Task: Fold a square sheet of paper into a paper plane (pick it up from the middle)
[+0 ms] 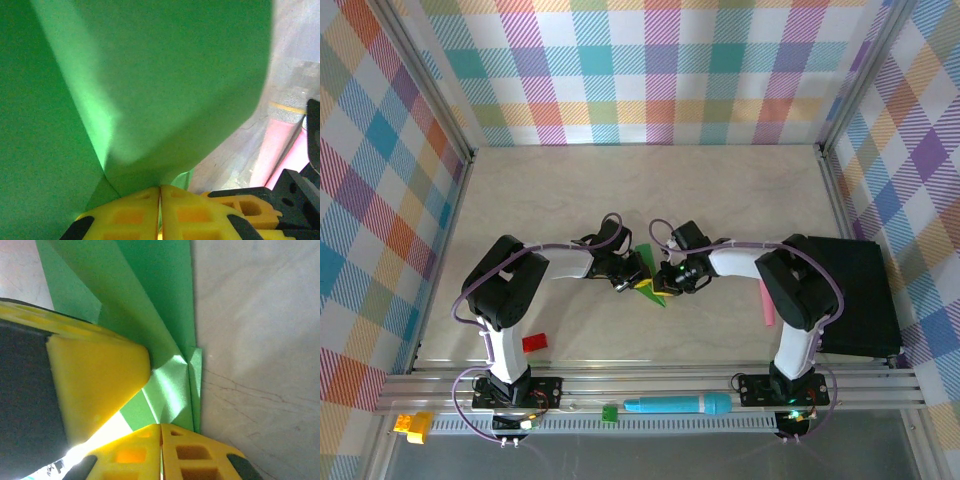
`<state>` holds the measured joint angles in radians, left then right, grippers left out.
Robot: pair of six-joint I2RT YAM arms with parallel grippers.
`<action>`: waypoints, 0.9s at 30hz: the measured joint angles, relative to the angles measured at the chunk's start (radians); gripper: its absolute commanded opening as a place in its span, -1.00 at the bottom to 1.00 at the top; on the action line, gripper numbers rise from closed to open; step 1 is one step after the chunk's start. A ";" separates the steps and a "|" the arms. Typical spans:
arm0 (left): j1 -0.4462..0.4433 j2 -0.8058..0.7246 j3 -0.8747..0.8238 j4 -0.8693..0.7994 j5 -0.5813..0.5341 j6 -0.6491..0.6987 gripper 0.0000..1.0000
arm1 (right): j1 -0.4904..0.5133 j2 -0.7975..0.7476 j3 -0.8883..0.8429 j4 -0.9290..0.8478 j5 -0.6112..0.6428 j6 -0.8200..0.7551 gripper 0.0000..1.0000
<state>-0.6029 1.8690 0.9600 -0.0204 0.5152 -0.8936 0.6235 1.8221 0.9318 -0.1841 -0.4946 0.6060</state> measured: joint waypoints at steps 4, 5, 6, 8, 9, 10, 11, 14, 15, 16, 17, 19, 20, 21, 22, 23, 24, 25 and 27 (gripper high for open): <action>0.000 0.000 0.000 0.001 0.000 -0.005 -0.80 | 0.000 0.003 0.000 0.000 0.000 -0.012 -0.84; 0.000 0.000 0.000 0.002 0.000 -0.007 -0.80 | 0.000 0.004 0.000 -0.001 0.000 -0.016 -0.84; 0.000 0.000 -0.001 0.002 0.000 -0.007 -0.80 | 0.000 0.006 0.000 -0.001 0.001 -0.019 -0.84; 0.000 0.000 -0.001 0.002 0.000 -0.007 -0.79 | 0.000 0.008 0.003 -0.006 0.002 -0.027 -0.84; 0.000 -0.001 0.000 0.003 0.000 -0.007 -0.78 | 0.000 0.010 0.006 -0.012 0.005 -0.035 -0.84; 0.000 -0.002 0.000 0.002 0.000 -0.006 -0.77 | 0.000 0.010 0.006 -0.015 0.008 -0.041 -0.84; 0.000 -0.002 0.003 -0.001 0.000 -0.006 -0.76 | 0.000 0.010 0.007 -0.016 0.009 -0.046 -0.85; 0.006 -0.002 0.014 -0.010 -0.002 0.005 -0.72 | 0.002 0.010 0.010 -0.023 0.016 -0.062 -0.84; 0.009 -0.002 0.021 -0.014 -0.005 0.011 -0.72 | 0.003 0.010 0.012 -0.026 0.018 -0.067 -0.85; 0.012 -0.002 0.027 -0.016 -0.009 0.017 -0.71 | 0.004 0.010 0.013 -0.027 0.020 -0.069 -0.85; 0.016 -0.002 0.035 -0.016 -0.011 0.026 -0.71 | 0.005 0.010 0.013 -0.029 0.022 -0.072 -0.85; 0.030 -0.002 0.048 -0.014 -0.016 0.040 -0.71 | 0.005 0.010 0.015 -0.032 0.023 -0.072 -0.85; 0.038 -0.002 0.053 -0.014 -0.017 0.047 -0.71 | 0.005 0.010 0.016 -0.034 0.024 -0.072 -0.85; 0.048 -0.002 0.054 -0.011 -0.019 0.053 -0.71 | 0.005 0.010 0.017 -0.035 0.024 -0.072 -0.85; 0.058 -0.002 0.055 -0.011 -0.019 0.057 -0.71 | 0.005 0.010 0.017 -0.037 0.025 -0.072 -0.85; 0.066 -0.002 0.055 -0.011 -0.019 0.061 -0.72 | 0.005 0.010 0.018 -0.038 0.026 -0.072 -0.85; 0.076 -0.002 0.055 -0.011 -0.019 0.068 -0.72 | 0.005 0.010 0.018 -0.038 0.026 -0.072 -0.85; 0.083 -0.002 0.055 -0.010 -0.019 0.072 -0.72 | 0.005 0.010 0.018 -0.038 0.027 -0.072 -0.85; 0.095 0.000 0.055 -0.003 -0.017 0.080 -0.73 | 0.005 0.010 0.018 -0.039 0.027 -0.072 -0.85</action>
<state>-0.5079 1.8687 1.0149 -0.0238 0.4984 -0.8135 0.6281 1.8317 0.9501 -0.2230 -0.4679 0.5339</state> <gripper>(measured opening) 0.139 0.079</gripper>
